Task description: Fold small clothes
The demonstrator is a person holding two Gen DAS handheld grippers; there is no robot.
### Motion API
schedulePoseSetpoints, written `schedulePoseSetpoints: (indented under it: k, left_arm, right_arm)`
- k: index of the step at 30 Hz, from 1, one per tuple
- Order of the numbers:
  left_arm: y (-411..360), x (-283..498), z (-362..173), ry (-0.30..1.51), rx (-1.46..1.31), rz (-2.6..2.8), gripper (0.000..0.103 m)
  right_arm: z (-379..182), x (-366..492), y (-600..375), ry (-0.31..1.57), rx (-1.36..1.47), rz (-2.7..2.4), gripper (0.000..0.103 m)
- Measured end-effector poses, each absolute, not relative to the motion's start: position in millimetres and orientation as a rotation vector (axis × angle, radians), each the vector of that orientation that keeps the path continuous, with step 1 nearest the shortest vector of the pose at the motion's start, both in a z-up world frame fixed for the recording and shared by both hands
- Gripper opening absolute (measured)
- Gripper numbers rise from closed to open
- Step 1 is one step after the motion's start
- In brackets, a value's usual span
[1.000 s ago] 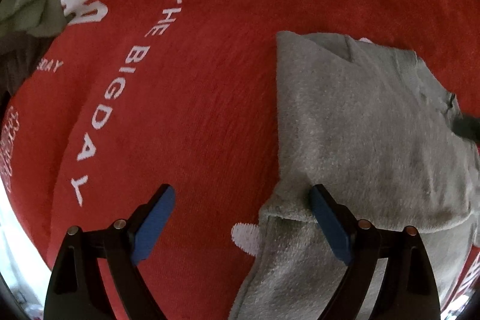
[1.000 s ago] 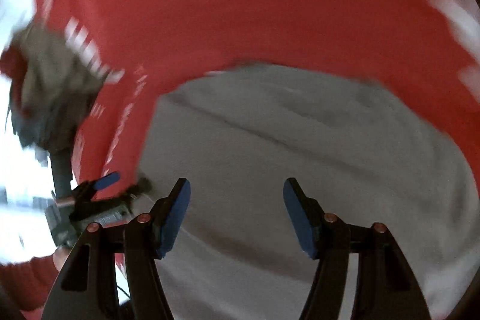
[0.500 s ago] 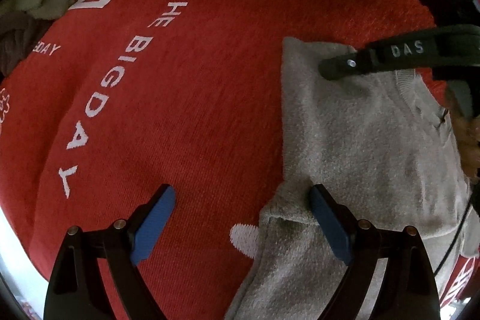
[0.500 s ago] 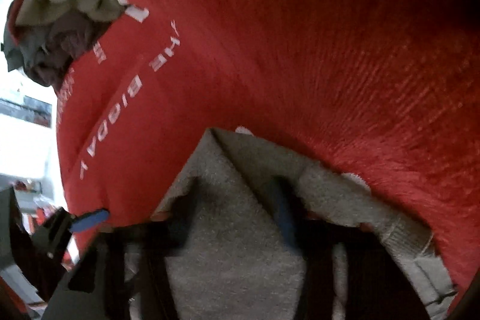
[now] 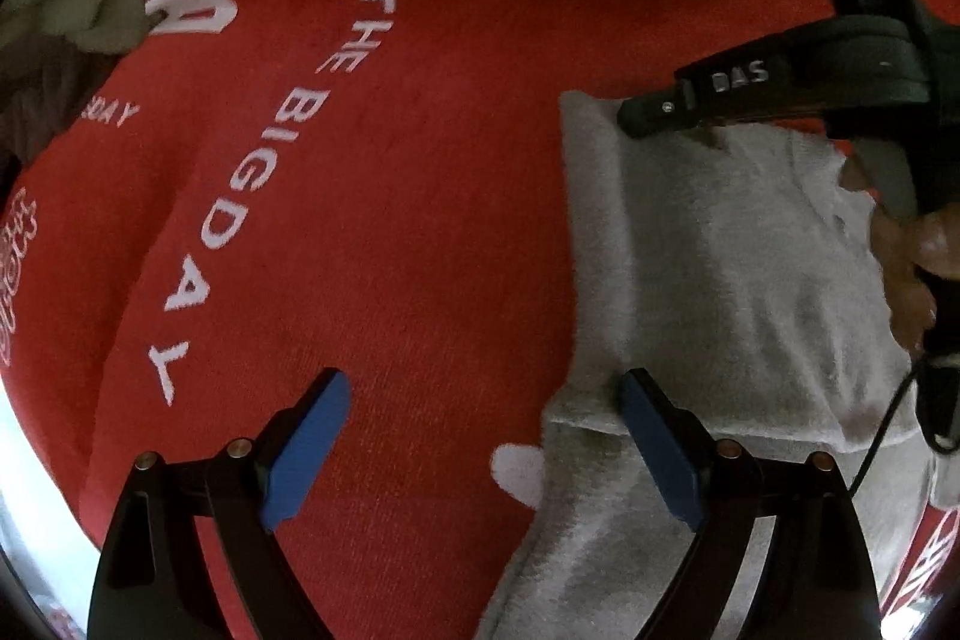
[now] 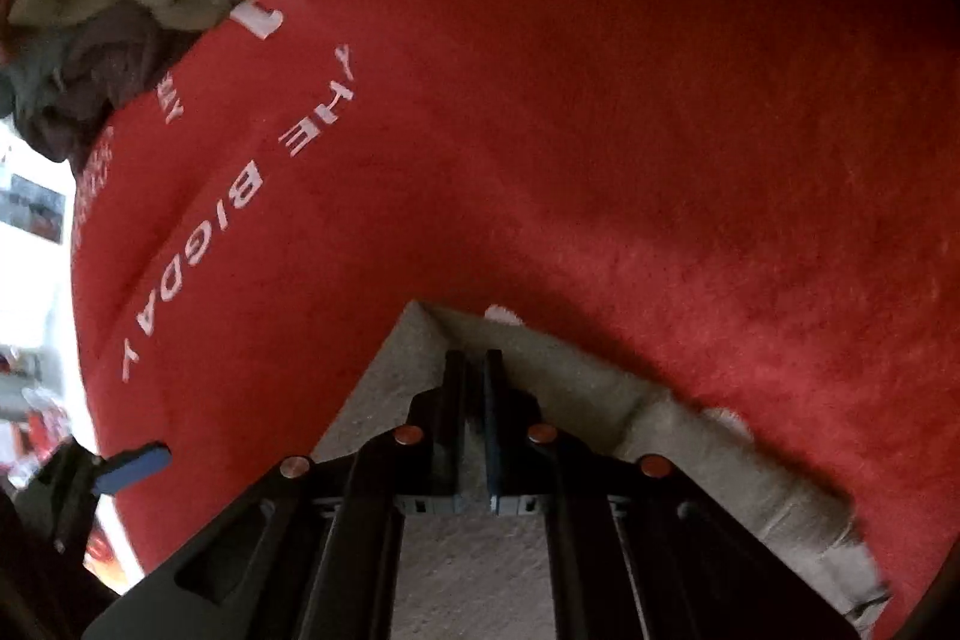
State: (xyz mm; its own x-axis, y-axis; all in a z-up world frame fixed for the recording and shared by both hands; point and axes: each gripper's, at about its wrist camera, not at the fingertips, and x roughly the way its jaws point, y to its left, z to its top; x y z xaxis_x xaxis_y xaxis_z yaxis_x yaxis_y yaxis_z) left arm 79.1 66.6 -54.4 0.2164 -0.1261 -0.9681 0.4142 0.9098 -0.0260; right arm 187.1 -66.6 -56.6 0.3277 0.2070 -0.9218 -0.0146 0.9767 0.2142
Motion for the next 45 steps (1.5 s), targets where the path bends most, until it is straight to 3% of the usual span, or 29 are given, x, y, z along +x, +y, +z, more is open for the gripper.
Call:
schedulePoseSetpoints:
  k: [2, 4, 5, 11, 19, 21, 22, 24, 26, 29, 32, 34, 42, 45]
  left_arm:
    - [61, 76, -48, 1.289, 0.267, -0.408, 0.092]
    - [52, 72, -41, 1.28, 0.278, -0.438, 0.092]
    - [48, 71, -39, 1.278, 0.286, -0.446, 0.092]
    - [13, 52, -36, 1.293, 0.326, -0.529, 0.092]
    - [-19, 43, -58, 1.346, 0.346, -0.496, 0.092]
    - [-23, 41, -63, 1.342, 0.381, -0.474, 0.092]
    - [-25, 39, -63, 1.328, 0.396, -0.471, 0.092]
    - [-29, 36, -64, 1.32, 0.42, -0.472, 0.093]
    - [-31, 36, -67, 1.34, 0.425, -0.482, 0.101]
    - [-34, 32, -60, 1.351, 0.437, -0.465, 0.101]
    - [-36, 25, -45, 1.356, 0.447, -0.462, 0.101]
    - [-35, 13, -28, 1.338, 0.466, -0.472, 0.101]
    - [-23, -48, 57, 1.339, 0.395, -0.532, 0.101]
    - [-7, -61, 95, 1.316, 0.308, -0.549, 0.101]
  right_arm:
    - [-45, 171, -76, 1.2, 0.223, 0.109, 0.017]
    - [-33, 147, -88, 1.175, 0.259, 0.085, 0.036]
    - [-27, 129, -97, 1.165, 0.28, 0.061, 0.039]
    - [-18, 6, -160, 1.155, 0.493, -0.151, 0.04]
    - [-65, -159, -244, 1.027, 1.102, -0.477, 0.041]
    - [-78, -173, -257, 0.946, 1.225, -0.485, 0.04]
    - [-81, -177, -262, 0.907, 1.276, -0.49, 0.035]
    - [-77, -175, -267, 0.898, 1.258, -0.505, 0.008]
    - [-70, -173, -269, 0.907, 1.183, -0.51, 0.008]
    - [-73, -177, -271, 0.965, 1.129, -0.543, 0.009]
    - [-71, -193, -273, 0.987, 1.132, -0.556, 0.027]
    - [-60, -200, -271, 1.016, 1.084, -0.541, 0.053]
    - [-3, -230, -234, 1.098, 0.897, -0.35, 0.059]
    - [13, -239, -218, 1.115, 0.876, -0.293, 0.065]
